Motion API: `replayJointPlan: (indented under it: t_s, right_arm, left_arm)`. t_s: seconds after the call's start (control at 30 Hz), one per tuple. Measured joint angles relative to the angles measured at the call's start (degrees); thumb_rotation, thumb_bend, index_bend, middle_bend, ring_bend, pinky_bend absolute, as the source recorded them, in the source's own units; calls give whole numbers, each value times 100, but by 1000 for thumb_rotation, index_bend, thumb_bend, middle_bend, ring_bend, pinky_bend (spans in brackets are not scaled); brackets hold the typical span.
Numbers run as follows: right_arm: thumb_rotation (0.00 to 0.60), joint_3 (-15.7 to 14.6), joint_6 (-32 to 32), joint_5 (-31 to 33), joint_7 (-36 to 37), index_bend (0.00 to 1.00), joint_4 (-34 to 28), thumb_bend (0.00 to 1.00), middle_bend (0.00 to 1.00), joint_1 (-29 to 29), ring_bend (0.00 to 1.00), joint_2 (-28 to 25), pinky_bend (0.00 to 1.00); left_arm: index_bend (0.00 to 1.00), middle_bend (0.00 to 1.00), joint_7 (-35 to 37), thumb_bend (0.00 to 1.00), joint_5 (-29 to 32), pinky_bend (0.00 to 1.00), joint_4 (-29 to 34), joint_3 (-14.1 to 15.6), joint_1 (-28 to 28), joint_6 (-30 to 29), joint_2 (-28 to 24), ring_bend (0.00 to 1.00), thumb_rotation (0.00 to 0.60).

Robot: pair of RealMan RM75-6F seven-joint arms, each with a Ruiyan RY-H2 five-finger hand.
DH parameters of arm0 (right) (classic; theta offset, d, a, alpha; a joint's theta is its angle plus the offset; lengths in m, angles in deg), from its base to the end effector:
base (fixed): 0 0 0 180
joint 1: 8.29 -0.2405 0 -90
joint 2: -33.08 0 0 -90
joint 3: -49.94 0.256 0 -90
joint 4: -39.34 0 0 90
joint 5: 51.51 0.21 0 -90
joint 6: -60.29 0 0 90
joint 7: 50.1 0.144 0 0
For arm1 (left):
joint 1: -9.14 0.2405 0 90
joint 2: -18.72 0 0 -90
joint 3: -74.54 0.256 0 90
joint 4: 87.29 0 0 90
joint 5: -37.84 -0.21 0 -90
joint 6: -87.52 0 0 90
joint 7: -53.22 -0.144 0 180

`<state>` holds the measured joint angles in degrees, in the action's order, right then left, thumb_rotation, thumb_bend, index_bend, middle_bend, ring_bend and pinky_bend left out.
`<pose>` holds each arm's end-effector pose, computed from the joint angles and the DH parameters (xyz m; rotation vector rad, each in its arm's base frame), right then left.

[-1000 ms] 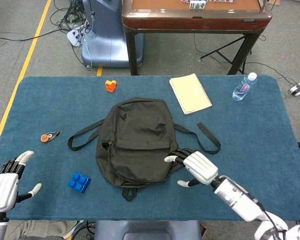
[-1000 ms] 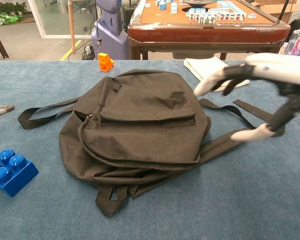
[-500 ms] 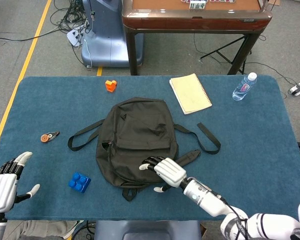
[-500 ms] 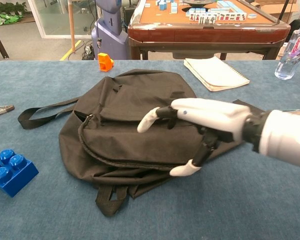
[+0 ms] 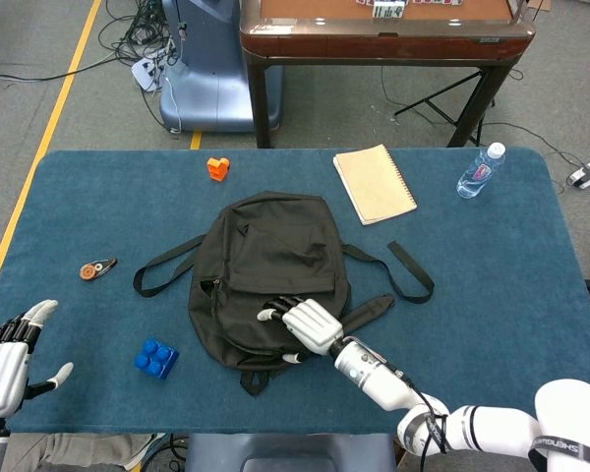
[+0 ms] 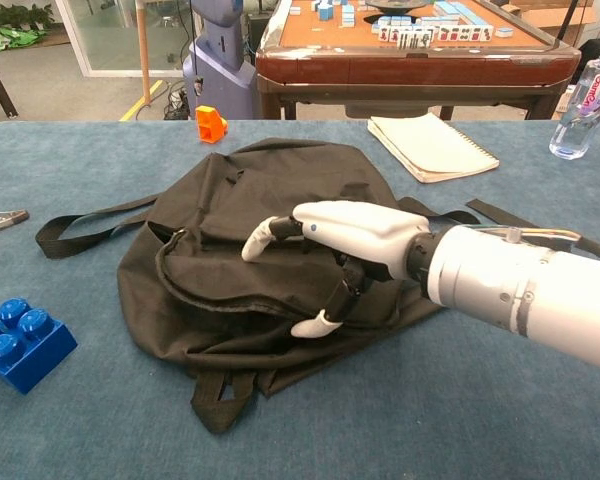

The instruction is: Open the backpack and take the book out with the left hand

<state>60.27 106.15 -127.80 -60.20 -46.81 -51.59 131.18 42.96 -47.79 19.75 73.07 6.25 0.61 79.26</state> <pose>-0.0822 -0.2891 -0.0841 2.1758 -1.1158 1.1134 -0.2707 0.1626 0.1594 -1.3688 -0.9366 -0.8924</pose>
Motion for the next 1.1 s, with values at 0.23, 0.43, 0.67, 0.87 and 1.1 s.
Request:
replayJointPlan:
  t_s: [0.23, 0.43, 0.67, 0.87, 1.1]
  right_arm:
    - [600, 242, -67, 435, -23, 211, 310, 323, 175, -208, 112, 157, 197]
    - [600, 404, -191, 884, -28, 427, 371, 539, 292, -346, 143, 164, 197]
    - [600, 569, -246, 1245, 72, 510, 375, 653, 347, -484, 179, 61, 205]
    - [600, 667, -150, 1393, 130, 590, 417, 696, 405, -543, 229, -3, 246]
    - [600, 890, 177, 1534, 225, 613, 569, 740, 422, -587, 247, 46, 265]
  left_arm:
    - [137, 141, 44, 223, 15, 161, -50, -10, 6, -4, 5, 159, 600]
    - [137, 141, 51, 223, 30, 161, -84, -35, -11, 6, -6, 158, 600]
    - [137, 141, 17, 223, -52, 161, -104, -113, -129, 62, -68, 158, 600]
    - [161, 141, -3, 223, -176, 161, -115, -166, -277, 158, -51, 159, 600]
    - [283, 228, 283, 223, -540, 179, -210, -313, -573, 236, 16, 236, 600]
